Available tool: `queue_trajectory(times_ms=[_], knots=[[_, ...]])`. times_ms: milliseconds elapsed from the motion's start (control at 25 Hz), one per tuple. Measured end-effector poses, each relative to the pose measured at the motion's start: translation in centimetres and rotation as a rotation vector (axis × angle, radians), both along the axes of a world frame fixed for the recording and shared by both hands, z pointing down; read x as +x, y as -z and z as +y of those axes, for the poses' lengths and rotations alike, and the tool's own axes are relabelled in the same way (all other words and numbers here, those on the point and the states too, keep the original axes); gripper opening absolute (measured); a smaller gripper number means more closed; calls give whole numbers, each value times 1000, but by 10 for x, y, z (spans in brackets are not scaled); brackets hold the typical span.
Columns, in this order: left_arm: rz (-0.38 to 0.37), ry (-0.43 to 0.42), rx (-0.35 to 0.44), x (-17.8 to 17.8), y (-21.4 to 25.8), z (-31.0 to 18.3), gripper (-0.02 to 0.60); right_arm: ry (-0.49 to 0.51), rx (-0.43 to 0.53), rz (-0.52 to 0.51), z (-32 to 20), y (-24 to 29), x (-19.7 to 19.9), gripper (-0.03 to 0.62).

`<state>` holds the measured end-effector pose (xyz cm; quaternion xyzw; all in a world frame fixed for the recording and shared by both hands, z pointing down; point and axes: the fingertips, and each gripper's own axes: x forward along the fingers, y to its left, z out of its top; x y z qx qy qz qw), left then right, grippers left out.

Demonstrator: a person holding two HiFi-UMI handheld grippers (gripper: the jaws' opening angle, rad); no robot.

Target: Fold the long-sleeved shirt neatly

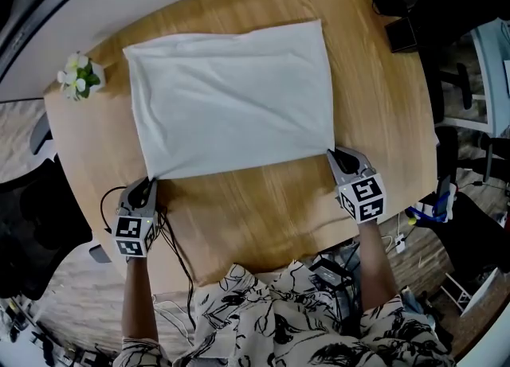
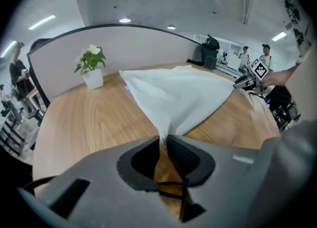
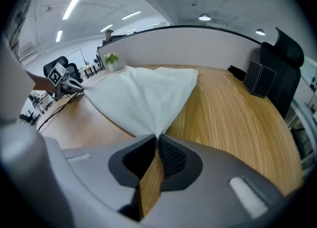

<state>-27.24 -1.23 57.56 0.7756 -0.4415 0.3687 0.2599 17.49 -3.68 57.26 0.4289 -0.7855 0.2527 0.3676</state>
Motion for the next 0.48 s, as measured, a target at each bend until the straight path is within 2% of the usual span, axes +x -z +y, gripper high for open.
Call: queue_trajectory(times_ms=[120,280,400,480], knots=[[-39,19,-24,-6,-6,5,127,30,-2,37,3,-4,-1,63],[-49,40,-28,-8,5,16,228,60,3,-48,9,11,-1,179],[-38,82,1,-11,24,25,261,40,99,-158,4,43,1,232],[-19,137,59,-14,45,27,265,2,195,-239,-6,72,4,245]])
